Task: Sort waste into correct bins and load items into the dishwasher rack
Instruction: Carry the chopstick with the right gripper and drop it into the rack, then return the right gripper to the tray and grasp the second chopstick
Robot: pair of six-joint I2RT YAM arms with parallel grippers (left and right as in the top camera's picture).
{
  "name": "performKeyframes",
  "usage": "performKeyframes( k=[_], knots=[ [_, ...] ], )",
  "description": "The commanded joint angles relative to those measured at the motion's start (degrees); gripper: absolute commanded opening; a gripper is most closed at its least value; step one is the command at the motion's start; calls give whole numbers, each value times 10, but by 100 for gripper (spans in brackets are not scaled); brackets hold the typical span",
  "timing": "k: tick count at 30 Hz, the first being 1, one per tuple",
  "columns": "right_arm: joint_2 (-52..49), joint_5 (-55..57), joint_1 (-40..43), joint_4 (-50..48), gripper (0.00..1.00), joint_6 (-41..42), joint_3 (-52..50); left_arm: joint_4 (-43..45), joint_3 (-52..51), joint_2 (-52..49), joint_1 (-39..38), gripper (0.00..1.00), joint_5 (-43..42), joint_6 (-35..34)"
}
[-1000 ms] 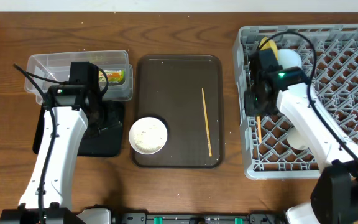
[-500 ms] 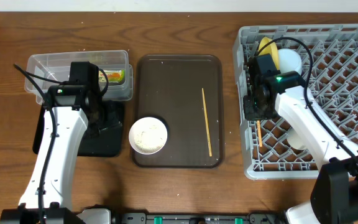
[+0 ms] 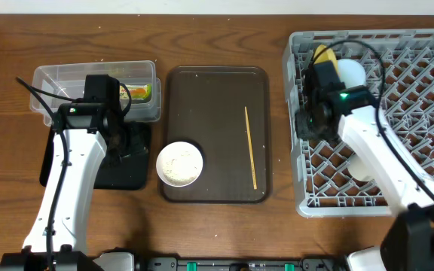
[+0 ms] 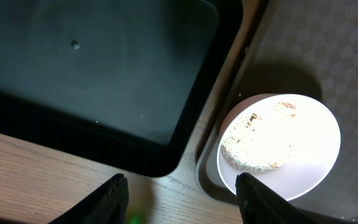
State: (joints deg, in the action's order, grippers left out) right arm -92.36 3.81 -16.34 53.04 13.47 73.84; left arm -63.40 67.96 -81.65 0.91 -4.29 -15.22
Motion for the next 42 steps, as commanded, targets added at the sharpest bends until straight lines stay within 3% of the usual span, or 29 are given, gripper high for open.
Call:
performKeyframes(
  k=[1, 8, 25, 32, 38, 42],
  knots=[
    [32, -61, -19, -31, 34, -9, 24, -2, 7, 4, 0, 59, 3, -5],
    [-6, -97, -80, -55, 41, -6, 22, 0, 7, 4, 0, 59, 3, -6],
    [-208, -66, -184, -70, 37, 118, 22, 0, 7, 4, 0, 59, 3, -5],
    [-235, -38, -190, -68, 28, 140, 22, 0, 7, 4, 0, 59, 3, -6],
    [-237, -32, -190, -63, 6, 144, 22, 0, 7, 4, 0, 59, 3, -5],
    [-236, -41, -190, -63, 1, 143, 22, 0, 7, 4, 0, 59, 3, -6]
  ],
)
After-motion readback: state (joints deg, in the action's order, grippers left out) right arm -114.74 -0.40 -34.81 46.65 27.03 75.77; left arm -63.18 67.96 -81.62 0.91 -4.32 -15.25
